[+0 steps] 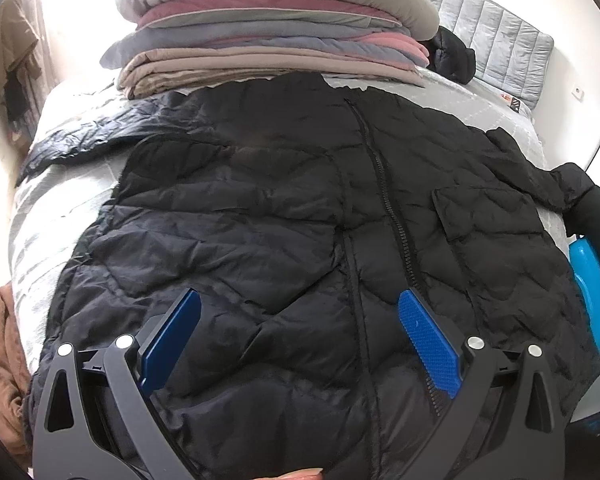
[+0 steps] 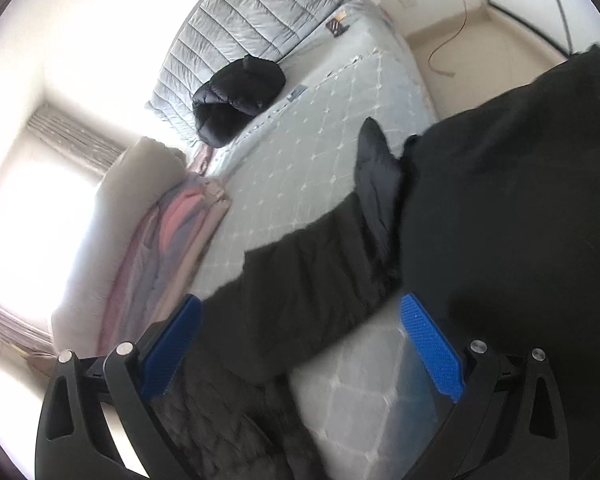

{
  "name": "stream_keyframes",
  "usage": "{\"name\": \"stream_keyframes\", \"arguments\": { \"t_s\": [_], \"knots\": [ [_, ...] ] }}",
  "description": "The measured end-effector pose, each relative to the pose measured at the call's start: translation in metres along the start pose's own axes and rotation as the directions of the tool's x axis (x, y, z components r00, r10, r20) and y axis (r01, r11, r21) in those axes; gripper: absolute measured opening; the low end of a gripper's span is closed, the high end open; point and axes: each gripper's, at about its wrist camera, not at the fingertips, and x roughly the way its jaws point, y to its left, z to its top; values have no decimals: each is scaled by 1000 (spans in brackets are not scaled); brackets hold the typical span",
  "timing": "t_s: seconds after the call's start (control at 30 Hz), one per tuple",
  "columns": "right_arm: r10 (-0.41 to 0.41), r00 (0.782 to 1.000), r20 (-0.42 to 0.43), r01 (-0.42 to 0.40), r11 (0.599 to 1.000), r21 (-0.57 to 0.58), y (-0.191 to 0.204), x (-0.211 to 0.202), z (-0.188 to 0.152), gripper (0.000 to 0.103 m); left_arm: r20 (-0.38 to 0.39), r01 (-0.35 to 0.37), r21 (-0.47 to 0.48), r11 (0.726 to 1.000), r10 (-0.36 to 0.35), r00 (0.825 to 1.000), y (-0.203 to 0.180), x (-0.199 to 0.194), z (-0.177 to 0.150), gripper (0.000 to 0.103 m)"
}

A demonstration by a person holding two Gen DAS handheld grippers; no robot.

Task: Fold large clothes
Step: 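Grasp the jacket sleeve nearest the right tool with the right tool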

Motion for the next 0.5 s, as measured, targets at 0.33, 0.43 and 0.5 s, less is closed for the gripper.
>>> {"name": "stream_keyframes", "arguments": {
  "t_s": [0.33,0.43,0.5],
  "knots": [
    [-226,974,-13,225,974,-29,-3,56,51,96,-62,21,-24,999,-23,998,0,23,5,96],
    [-294,956,-16,293,955,-54,-11,72,59,94,-76,22,-37,999,-25,997,2,29,6,96],
    [-300,954,-15,298,952,-69,-14,80,62,83,-85,19,-40,999,-22,996,3,33,6,96]
  ]
}}
